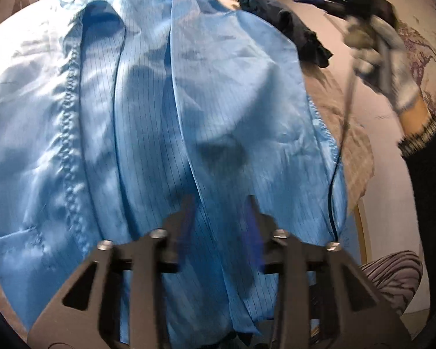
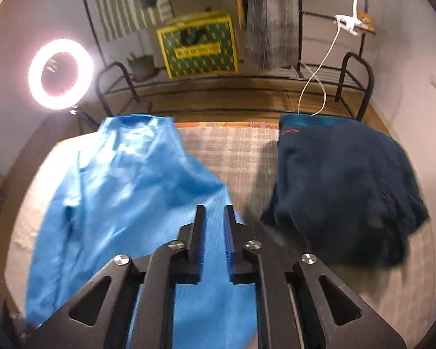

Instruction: Fold large clothes

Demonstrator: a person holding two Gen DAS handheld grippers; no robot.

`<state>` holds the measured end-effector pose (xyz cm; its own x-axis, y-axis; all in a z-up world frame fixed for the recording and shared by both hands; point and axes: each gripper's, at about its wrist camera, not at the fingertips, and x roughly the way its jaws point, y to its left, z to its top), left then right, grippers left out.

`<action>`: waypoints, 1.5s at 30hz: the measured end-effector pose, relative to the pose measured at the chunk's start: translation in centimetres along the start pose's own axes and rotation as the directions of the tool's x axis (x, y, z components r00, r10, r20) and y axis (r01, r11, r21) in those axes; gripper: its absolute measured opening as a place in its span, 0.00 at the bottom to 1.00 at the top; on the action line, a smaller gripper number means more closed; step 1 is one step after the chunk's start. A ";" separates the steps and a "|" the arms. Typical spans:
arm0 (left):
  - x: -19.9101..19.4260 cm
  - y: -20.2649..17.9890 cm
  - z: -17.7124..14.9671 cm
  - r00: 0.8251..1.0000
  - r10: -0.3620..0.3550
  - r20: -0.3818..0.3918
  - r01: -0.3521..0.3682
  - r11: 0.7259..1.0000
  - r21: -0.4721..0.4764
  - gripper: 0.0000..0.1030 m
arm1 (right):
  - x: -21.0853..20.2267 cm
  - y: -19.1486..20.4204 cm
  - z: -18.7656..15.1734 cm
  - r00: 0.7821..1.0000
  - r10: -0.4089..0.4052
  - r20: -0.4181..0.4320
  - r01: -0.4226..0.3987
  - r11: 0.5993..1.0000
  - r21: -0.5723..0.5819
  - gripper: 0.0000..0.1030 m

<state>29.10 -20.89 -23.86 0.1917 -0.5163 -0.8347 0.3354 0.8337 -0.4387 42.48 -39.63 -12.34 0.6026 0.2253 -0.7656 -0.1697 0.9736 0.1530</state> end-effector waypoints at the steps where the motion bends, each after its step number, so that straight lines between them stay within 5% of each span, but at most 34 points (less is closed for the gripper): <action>1: -0.5 -0.2 -0.5 1.000 0.002 0.006 -0.002 1.000 0.010 0.37 | -1.2 0.0 -0.4 1.000 0.004 0.008 -0.004 1.000 -0.005 0.23; 11: -2.6 -2.2 -4.9 1.000 0.001 0.021 -0.002 0.998 0.062 0.37 | -13.5 0.6 -12.9 0.992 0.123 -0.001 -0.122 0.990 0.076 0.23; 19: -2.1 -3.2 -8.9 0.999 -0.030 -0.012 0.030 0.999 0.019 0.37 | -10.3 2.8 -24.1 0.959 0.225 -0.175 -0.199 0.968 0.150 0.23; 28: -1.2 -2.2 -10.5 0.998 -0.066 -0.014 0.064 0.994 -0.085 0.36 | -2.7 2.2 -24.6 0.931 0.273 -0.243 -0.204 0.940 0.276 0.23; 29: -1.0 -2.1 -10.4 0.996 -0.083 -0.011 0.082 0.992 -0.092 0.32 | -2.3 2.1 -24.5 0.930 0.279 -0.238 -0.207 0.935 0.288 0.23; 30: -0.9 -2.1 -10.4 0.995 -0.094 -0.014 0.093 0.991 -0.092 0.18 | -1.9 2.1 -24.3 0.927 0.295 -0.231 -0.221 0.928 0.299 0.23; 31: -0.8 -2.2 -10.3 0.995 -0.101 -0.020 0.099 0.991 -0.087 0.06 | -2.0 2.3 -24.2 0.926 0.309 -0.216 -0.237 0.923 0.301 0.09; 32: -0.8 -2.2 -10.2 0.994 -0.104 -0.019 0.102 0.991 -0.085 0.06 | -2.0 2.4 -23.9 0.927 0.319 -0.196 -0.254 0.921 0.297 0.02; 39: -0.7 -3.6 -9.6 0.985 -0.172 0.002 0.171 0.980 -0.102 0.01 | -3.1 1.4 -22.6 0.960 0.233 -0.156 -0.188 0.947 0.262 0.00; 45: 2.8 -5.9 -10.7 0.983 -0.174 -0.056 0.168 0.981 -0.098 0.01 | -3.3 -2.0 -22.8 0.977 0.152 -0.150 -0.101 0.948 0.304 0.00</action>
<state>17.81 -25.21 -27.13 0.0786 -0.6414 -0.7632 0.2703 0.7506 -0.6030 23.09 -43.16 -24.39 0.4460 0.3622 -0.8184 0.0153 0.9112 0.4116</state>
